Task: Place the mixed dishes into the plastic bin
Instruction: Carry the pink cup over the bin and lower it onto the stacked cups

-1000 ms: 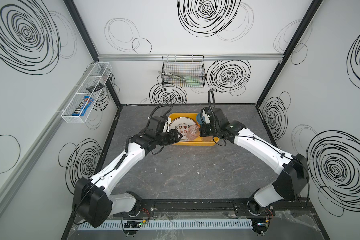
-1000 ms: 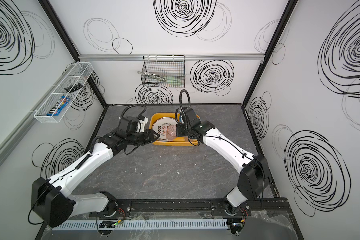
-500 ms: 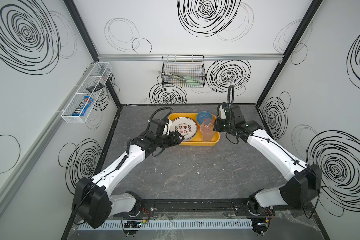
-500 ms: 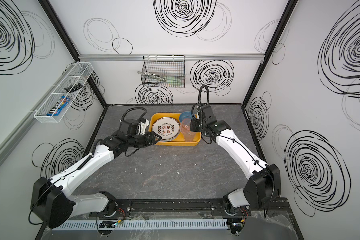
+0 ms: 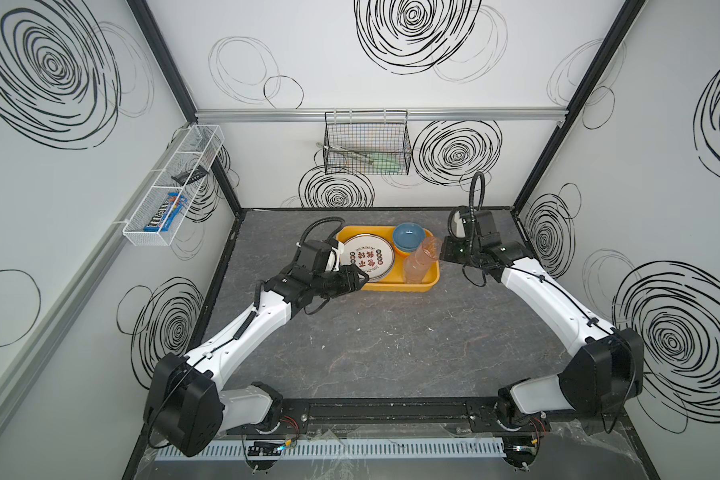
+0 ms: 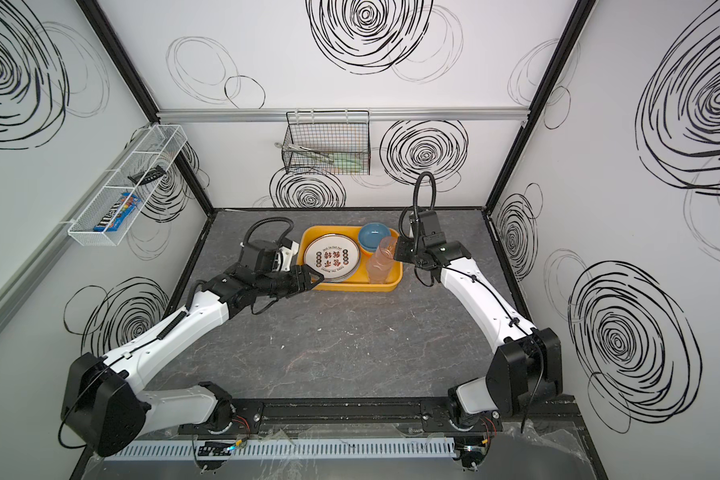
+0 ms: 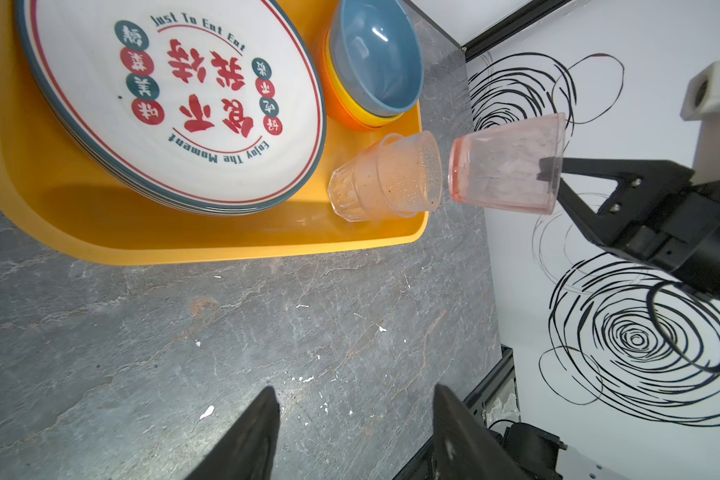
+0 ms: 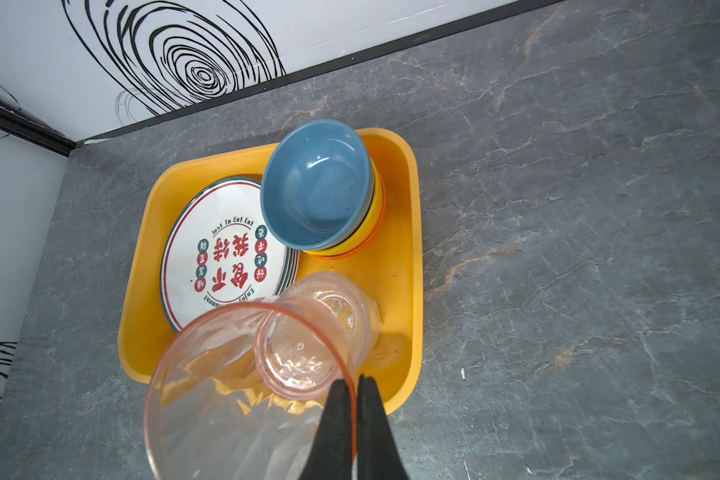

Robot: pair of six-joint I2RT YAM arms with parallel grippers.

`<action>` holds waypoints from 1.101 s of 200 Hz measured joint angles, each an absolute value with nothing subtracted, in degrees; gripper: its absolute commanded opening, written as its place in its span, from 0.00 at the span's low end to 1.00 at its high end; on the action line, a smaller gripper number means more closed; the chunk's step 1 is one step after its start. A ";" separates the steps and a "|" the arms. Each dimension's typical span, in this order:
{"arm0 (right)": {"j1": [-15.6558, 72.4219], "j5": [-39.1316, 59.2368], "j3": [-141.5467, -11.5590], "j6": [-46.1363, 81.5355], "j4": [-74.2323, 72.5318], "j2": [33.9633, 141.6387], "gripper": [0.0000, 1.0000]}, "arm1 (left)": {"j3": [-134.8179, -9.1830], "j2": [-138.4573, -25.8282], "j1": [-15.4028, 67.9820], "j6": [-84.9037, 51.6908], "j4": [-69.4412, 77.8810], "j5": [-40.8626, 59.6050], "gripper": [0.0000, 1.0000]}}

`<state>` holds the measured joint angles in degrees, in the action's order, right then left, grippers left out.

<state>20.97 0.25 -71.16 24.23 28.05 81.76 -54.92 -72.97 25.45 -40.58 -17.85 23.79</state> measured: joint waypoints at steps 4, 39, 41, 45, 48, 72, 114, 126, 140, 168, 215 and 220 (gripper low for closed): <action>20.95 0.36 -71.13 24.21 27.94 81.80 0.00 | -54.85 -72.97 25.45 -40.58 -17.78 23.81 0.63; 20.64 0.86 -70.57 24.21 26.81 82.17 0.00 | -54.52 -72.97 25.45 -40.82 -17.63 23.97 0.63; 20.64 0.86 -70.54 24.21 26.74 82.21 0.00 | -54.50 -72.97 25.45 -40.84 -17.58 23.97 0.63; 20.64 0.89 -70.43 24.21 26.55 82.32 0.00 | -54.41 -72.97 25.45 -40.88 -17.52 23.99 0.63; 20.64 0.91 -70.39 24.21 26.50 82.41 0.00 | -54.35 -72.97 25.45 -40.95 -17.50 23.99 0.63; 20.58 1.08 -70.00 24.21 25.85 83.26 0.00 | -53.71 -72.97 25.43 -41.17 -17.39 23.99 0.63; 20.34 1.30 -69.30 24.21 24.75 84.12 0.00 | -53.32 -72.97 25.45 -41.39 -17.39 23.99 0.63; 20.23 1.32 -69.17 24.21 24.53 84.36 0.00 | -53.28 -72.97 25.45 -41.43 -17.39 23.99 0.63; 20.14 1.43 -68.88 24.21 24.25 84.53 0.00 | -53.23 -72.97 25.43 -41.45 -17.37 23.97 0.63; 19.90 1.89 -68.47 24.23 23.81 85.17 0.00 | -53.17 -72.97 25.43 -41.50 -17.37 23.97 0.63; 19.81 2.42 -68.38 24.27 23.11 86.59 0.00 | -53.12 -72.97 25.45 -41.60 -17.34 23.97 0.63; 19.81 2.48 -68.38 24.27 23.09 86.74 0.00 | -53.12 -72.97 25.45 -41.63 -17.34 23.99 0.63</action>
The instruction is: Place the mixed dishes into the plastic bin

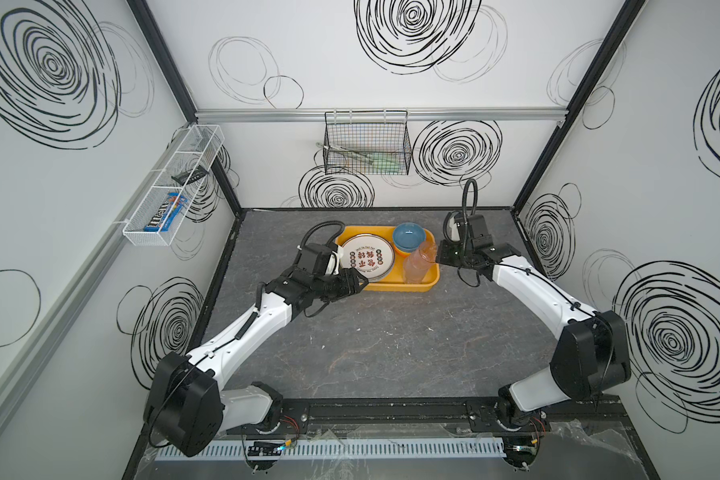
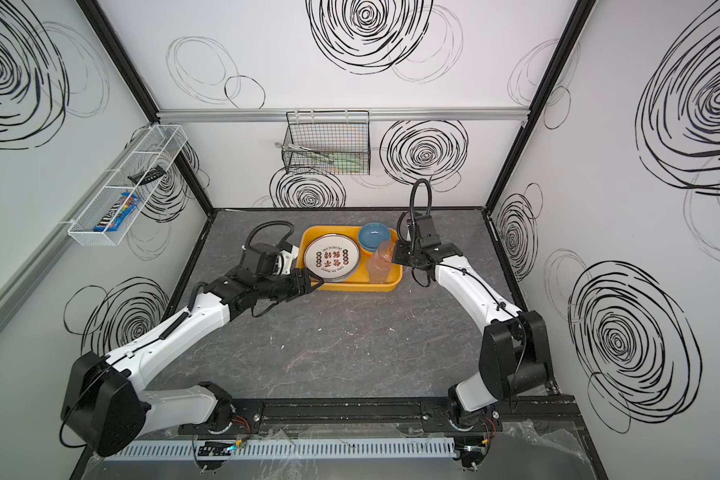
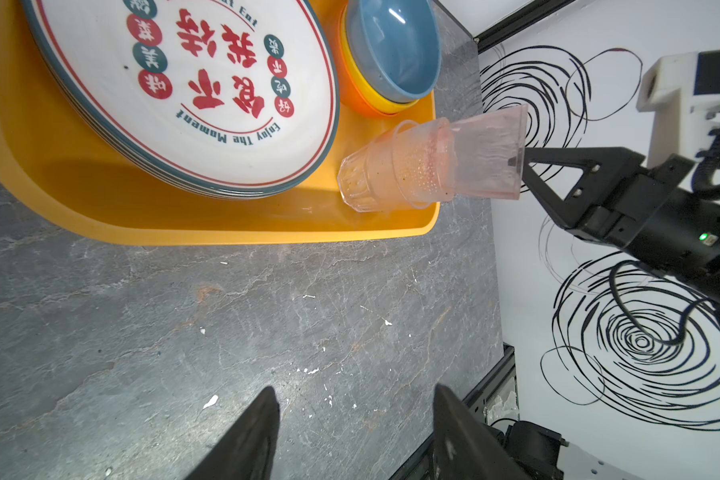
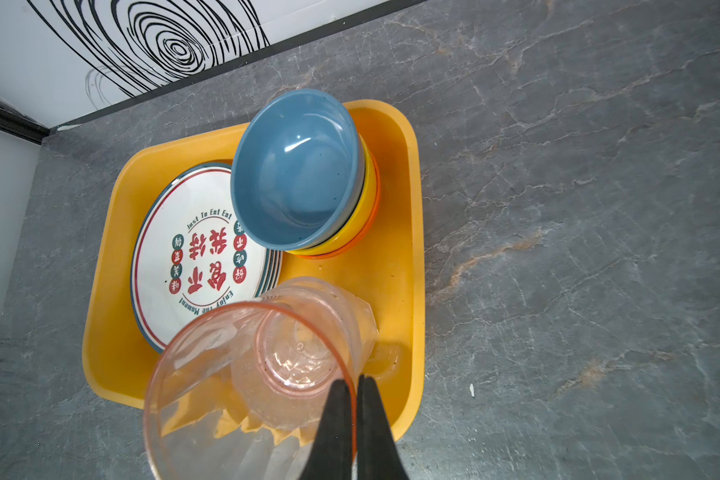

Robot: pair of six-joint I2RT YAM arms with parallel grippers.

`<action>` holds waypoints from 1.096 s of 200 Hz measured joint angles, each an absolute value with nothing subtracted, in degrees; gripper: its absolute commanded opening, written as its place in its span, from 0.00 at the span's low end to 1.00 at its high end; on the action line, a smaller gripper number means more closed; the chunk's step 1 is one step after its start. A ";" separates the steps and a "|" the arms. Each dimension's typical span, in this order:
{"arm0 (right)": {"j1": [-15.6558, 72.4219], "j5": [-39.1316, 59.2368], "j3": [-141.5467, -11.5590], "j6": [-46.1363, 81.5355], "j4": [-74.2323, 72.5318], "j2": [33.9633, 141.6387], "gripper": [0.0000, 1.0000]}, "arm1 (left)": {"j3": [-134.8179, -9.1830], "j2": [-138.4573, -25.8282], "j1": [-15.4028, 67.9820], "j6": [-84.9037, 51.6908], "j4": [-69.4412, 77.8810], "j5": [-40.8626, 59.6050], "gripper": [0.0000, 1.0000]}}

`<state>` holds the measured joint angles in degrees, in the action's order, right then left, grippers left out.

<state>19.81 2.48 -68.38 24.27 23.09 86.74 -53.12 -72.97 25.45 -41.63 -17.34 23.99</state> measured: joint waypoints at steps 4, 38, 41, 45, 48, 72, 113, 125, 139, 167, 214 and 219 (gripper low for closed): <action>19.81 2.55 -68.38 24.27 23.07 86.85 0.00 | -53.12 -72.97 25.45 -41.60 -17.34 23.97 0.63; 19.79 3.01 -68.38 24.38 22.94 87.96 0.03 | -53.12 -72.99 25.45 -41.60 -17.34 23.99 0.63; 19.79 3.05 -68.38 24.38 22.96 88.05 0.03 | -53.12 -72.99 25.45 -41.60 -17.34 23.97 0.63; 19.79 3.18 -68.40 24.40 22.94 88.25 0.04 | -53.12 -72.99 25.45 -41.60 -17.34 23.99 0.63; 19.79 3.22 -68.40 24.40 22.96 88.31 0.04 | -53.12 -72.99 25.45 -41.60 -17.34 23.99 0.63; 19.79 3.79 -69.01 24.45 23.09 89.76 0.06 | -53.12 -72.99 25.45 -41.60 -17.34 23.99 0.63; 19.75 4.21 -70.41 25.08 23.53 91.90 0.12 | -53.12 -72.99 25.45 -41.60 -17.37 23.99 0.63; 19.75 4.25 -70.48 25.28 23.64 91.90 0.15 | -53.12 -72.99 25.43 -41.60 -17.34 23.99 0.63; 19.75 4.27 -70.52 25.43 23.68 91.90 0.20 | -53.12 -72.99 25.45 -41.60 -17.37 23.99 0.63; 19.66 4.23 -70.70 25.58 24.23 91.88 0.28 | -53.12 -72.99 25.43 -41.60 -17.34 23.97 0.63; 19.11 3.84 -70.91 25.56 25.76 89.65 0.42 | -53.12 -72.93 23.62 -41.52 -17.43 23.94 0.65; 18.96 3.79 -70.91 25.54 25.82 89.06 0.45 | -53.12 -72.88 23.20 -41.41 -17.45 23.94 0.65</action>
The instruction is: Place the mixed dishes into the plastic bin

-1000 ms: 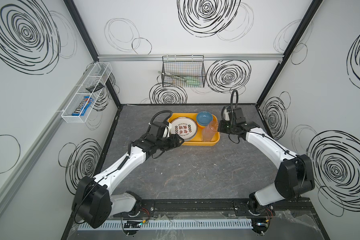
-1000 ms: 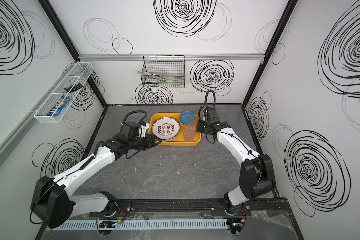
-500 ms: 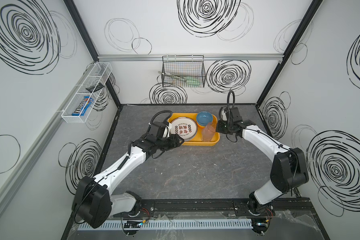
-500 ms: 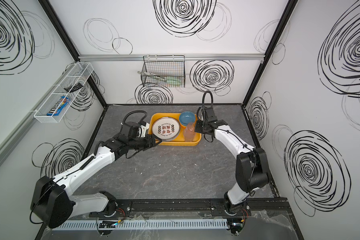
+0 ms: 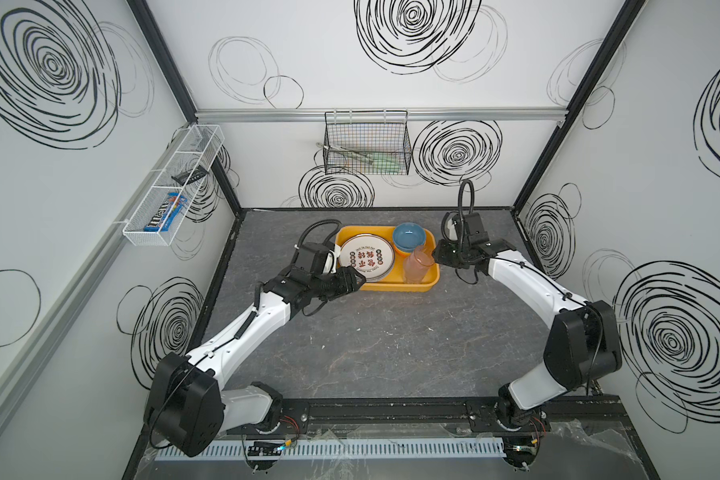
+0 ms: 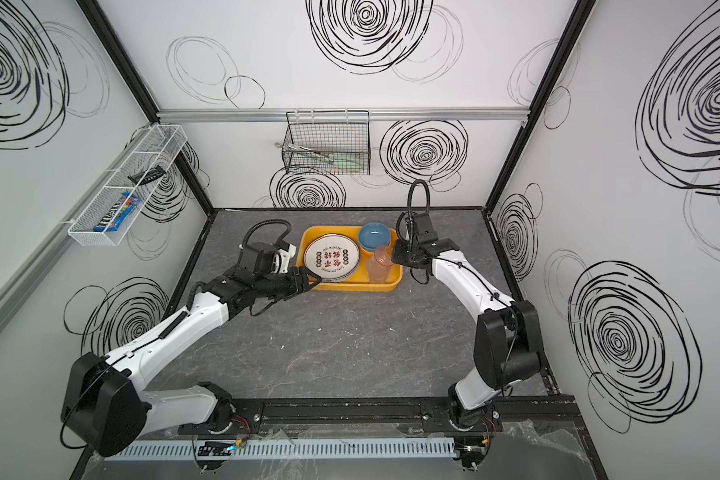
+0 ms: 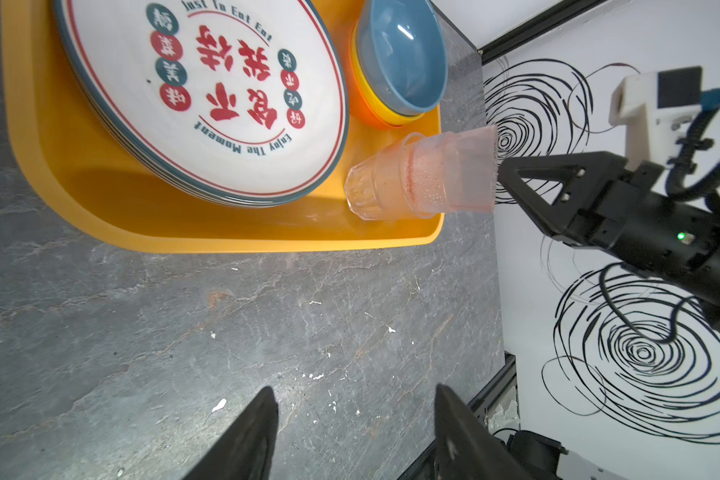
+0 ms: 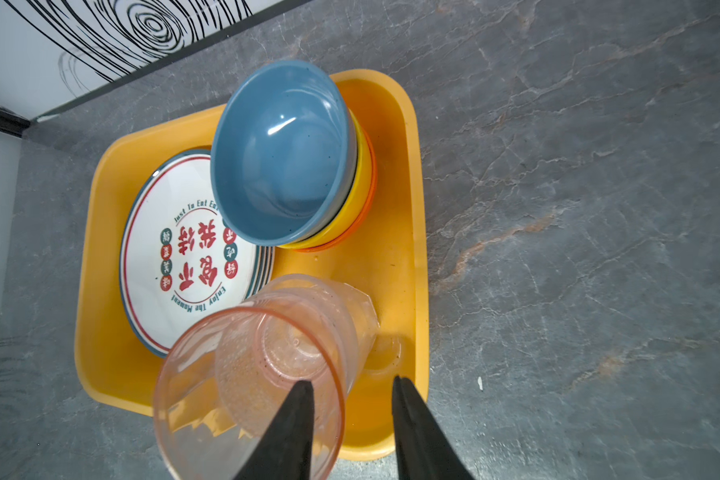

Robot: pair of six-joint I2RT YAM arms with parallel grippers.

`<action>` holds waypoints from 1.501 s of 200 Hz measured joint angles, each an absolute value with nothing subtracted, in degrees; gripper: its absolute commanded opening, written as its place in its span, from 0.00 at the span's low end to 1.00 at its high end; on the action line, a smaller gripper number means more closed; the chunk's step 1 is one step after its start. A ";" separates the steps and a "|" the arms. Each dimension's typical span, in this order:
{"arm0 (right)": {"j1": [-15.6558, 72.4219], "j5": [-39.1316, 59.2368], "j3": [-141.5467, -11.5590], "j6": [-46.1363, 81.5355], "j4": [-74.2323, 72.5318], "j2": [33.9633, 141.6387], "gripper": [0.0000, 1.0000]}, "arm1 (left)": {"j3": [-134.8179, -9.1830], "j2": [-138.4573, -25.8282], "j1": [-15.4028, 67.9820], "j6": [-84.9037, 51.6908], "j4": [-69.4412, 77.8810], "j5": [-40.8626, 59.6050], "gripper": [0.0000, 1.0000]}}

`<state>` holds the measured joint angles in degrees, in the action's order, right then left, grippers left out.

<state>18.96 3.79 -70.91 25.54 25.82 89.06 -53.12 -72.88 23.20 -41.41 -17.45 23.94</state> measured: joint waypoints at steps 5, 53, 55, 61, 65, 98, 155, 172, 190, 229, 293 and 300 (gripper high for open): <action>18.83 3.73 -70.91 25.52 25.91 88.49 0.47 | -53.12 -72.79 22.72 -41.28 -17.52 23.90 0.66; 17.82 2.26 -68.55 25.34 24.40 82.54 0.70 | -53.15 -71.20 17.12 -38.81 -19.14 23.22 0.96; 17.80 2.26 -68.38 25.21 24.40 82.35 0.71 | -53.15 -71.13 16.97 -38.81 -19.16 23.18 0.96; 17.69 1.98 -67.51 25.12 24.03 81.43 0.73 | -53.15 -70.96 16.16 -38.59 -19.68 23.07 0.96; 17.65 1.80 -67.05 25.02 23.90 80.93 0.74 | -53.15 -70.81 15.62 -38.39 -19.90 23.05 0.96; 17.58 -0.58 -64.14 24.03 22.50 77.73 0.97 | -53.15 -69.56 11.64 -36.62 -20.75 21.56 0.96; 16.69 -10.17 -60.84 23.94 18.17 74.67 0.97 | -52.21 -64.95 8.56 -29.58 -19.07 7.29 0.96; 16.62 -16.23 -57.54 23.97 15.35 73.67 0.97 | -48.25 -61.47 8.16 -26.09 -13.91 2.66 0.96; 16.58 -22.22 -52.31 23.24 10.76 71.83 0.97 | -41.91 -57.67 7.22 -22.87 -6.98 -1.19 0.96; 16.38 -33.10 -36.47 17.52 -7.70 66.22 0.97 | -32.14 -57.98 4.29 -17.32 7.09 -7.81 0.96; 10.63 -42.89 -26.94 13.91 -25.96 74.11 0.97 | -22.96 -71.83 0.08 -13.15 30.79 -11.60 0.96; 10.28 -43.00 -25.74 13.87 -28.08 75.20 0.97 | -21.69 -73.41 -0.16 -13.08 33.47 -11.68 0.96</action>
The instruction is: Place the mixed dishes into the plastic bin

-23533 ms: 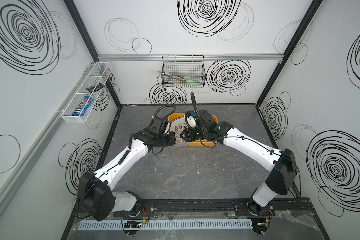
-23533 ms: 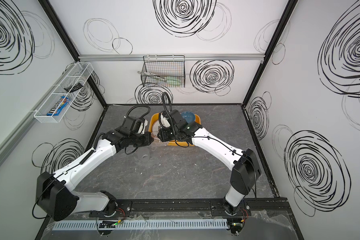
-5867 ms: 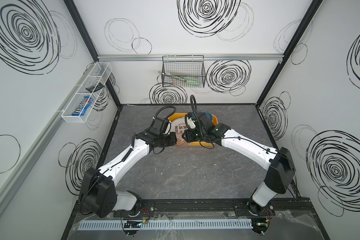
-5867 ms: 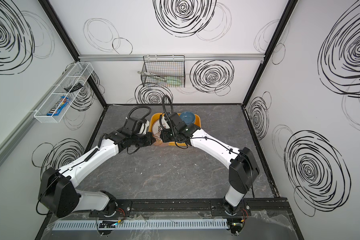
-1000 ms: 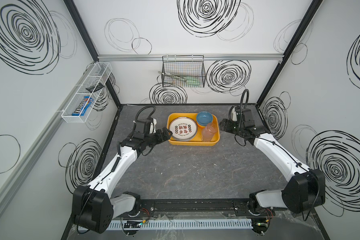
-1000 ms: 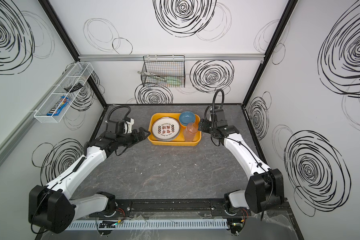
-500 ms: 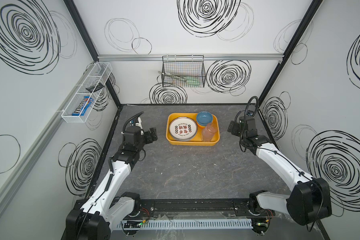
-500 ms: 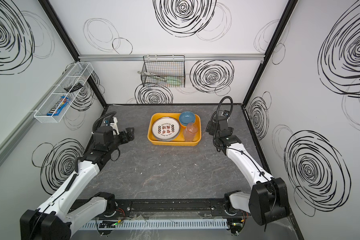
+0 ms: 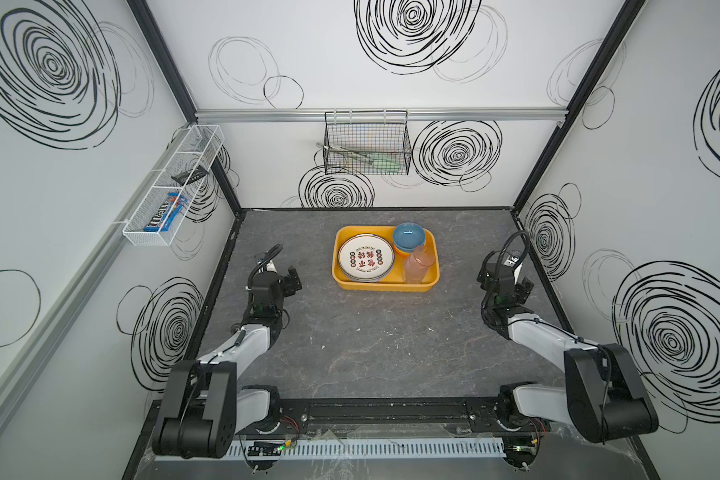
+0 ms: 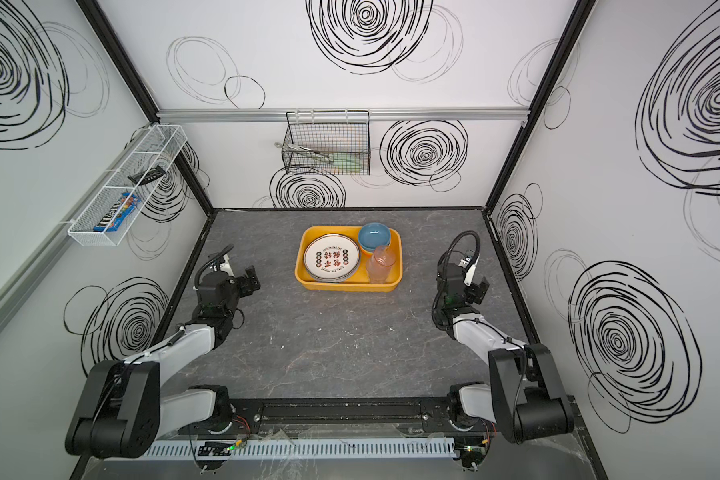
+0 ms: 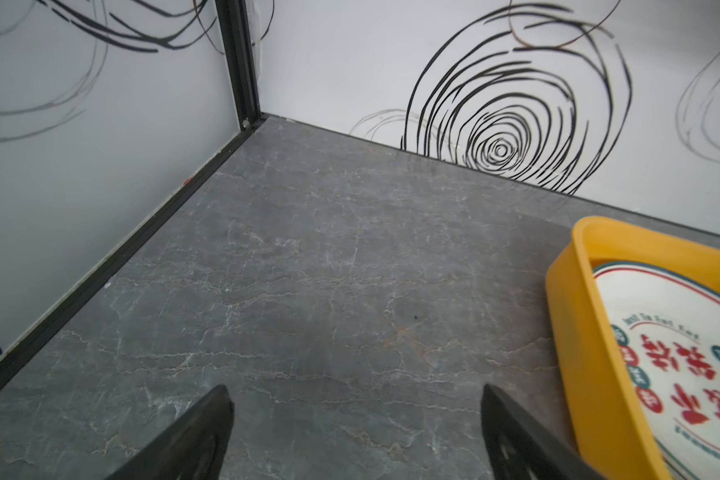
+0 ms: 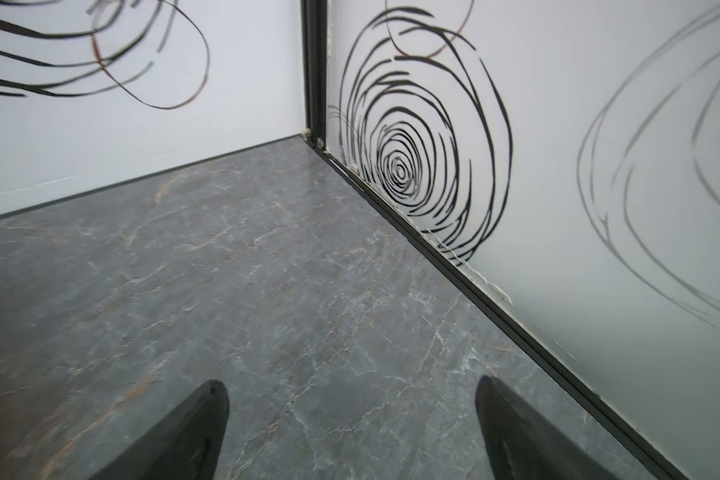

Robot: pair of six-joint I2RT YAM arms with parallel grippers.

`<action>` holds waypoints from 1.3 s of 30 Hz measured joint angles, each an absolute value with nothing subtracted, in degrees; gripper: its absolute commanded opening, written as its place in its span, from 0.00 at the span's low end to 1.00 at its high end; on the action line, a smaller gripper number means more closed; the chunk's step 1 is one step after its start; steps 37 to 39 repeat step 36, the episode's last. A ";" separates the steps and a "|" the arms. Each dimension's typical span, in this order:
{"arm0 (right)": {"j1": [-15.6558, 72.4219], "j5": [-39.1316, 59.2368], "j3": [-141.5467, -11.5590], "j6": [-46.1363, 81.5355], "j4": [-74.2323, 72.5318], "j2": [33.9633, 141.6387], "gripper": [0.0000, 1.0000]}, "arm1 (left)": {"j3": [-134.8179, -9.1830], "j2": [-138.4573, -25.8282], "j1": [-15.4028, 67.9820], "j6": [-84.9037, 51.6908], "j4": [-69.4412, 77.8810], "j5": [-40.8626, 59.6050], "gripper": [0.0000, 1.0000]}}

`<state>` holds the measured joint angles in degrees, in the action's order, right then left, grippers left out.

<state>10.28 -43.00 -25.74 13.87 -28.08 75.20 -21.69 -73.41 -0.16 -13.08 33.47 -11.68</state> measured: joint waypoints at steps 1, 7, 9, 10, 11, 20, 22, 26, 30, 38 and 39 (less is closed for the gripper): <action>10.22 -42.92 -24.40 13.85 -29.93 75.99 0.97 | -20.43 -74.70 -0.23 -13.04 35.90 -11.66 0.96; 8.75 -37.65 -17.43 10.96 -41.98 78.08 0.97 | -18.06 -78.96 0.27 -10.24 46.24 -11.62 0.96; 7.01 -35.18 -16.03 10.39 -47.75 78.96 0.97 | -17.12 -79.85 0.89 -8.67 52.29 -11.62 0.96; 6.07 -33.56 -15.64 10.09 -49.69 79.64 0.97 | -16.23 -80.31 1.52 -7.62 55.37 -11.62 0.96; 5.28 -31.64 -15.59 9.89 -50.33 80.16 0.97 | -15.22 -80.97 2.35 -6.57 58.19 -11.60 0.96; 0.78 -11.97 -14.46 6.11 -58.94 85.14 0.97 | -10.72 -85.62 4.29 -2.50 71.22 -10.44 0.96; 0.78 -10.68 -14.44 5.98 -59.83 85.03 0.97 | -10.70 -85.67 4.99 -2.07 72.82 -11.22 0.96; 0.78 -9.45 -14.41 5.93 -60.20 84.99 0.97 | -10.57 -85.71 5.61 -1.43 74.63 -11.92 0.96; 0.78 -9.15 -14.41 5.96 -60.27 85.01 0.97 | -10.37 -85.71 5.74 -1.21 75.29 -12.51 0.96; 0.47 -8.03 -14.57 5.96 -60.23 85.01 0.97 | -10.11 -85.71 5.76 -1.02 75.61 -12.95 0.96; 0.47 -8.03 -14.57 5.96 -60.23 85.01 0.97 | -10.11 -85.71 5.76 -1.02 75.61 -12.95 0.96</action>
